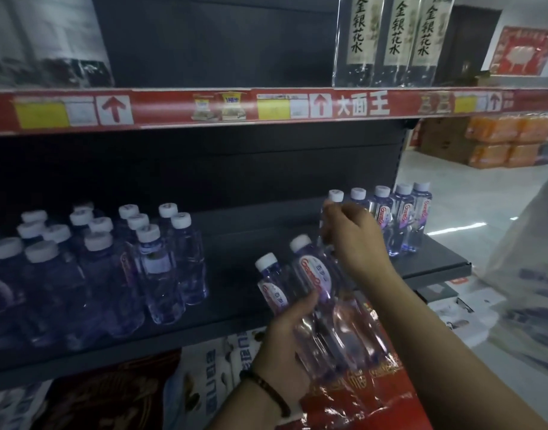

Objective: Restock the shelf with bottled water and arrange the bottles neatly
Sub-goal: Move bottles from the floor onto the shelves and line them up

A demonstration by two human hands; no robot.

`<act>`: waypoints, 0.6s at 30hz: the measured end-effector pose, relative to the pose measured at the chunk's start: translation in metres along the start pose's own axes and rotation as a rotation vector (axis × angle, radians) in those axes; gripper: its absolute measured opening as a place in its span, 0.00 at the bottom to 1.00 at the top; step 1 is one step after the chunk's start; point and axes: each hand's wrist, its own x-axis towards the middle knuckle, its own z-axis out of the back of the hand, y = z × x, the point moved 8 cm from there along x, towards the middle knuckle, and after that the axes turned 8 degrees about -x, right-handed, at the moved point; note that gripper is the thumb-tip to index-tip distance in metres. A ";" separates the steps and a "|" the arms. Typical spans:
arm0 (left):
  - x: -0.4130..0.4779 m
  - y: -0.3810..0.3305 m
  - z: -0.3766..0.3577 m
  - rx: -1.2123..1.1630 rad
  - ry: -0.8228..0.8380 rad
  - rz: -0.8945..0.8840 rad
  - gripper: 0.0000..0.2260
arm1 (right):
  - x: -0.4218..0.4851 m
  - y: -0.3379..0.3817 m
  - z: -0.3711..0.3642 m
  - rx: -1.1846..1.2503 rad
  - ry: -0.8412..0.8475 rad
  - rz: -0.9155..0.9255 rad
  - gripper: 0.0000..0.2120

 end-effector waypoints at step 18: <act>0.050 -0.124 0.024 0.666 -0.430 -0.745 0.22 | -0.021 -0.104 -0.065 0.278 0.274 -0.020 0.16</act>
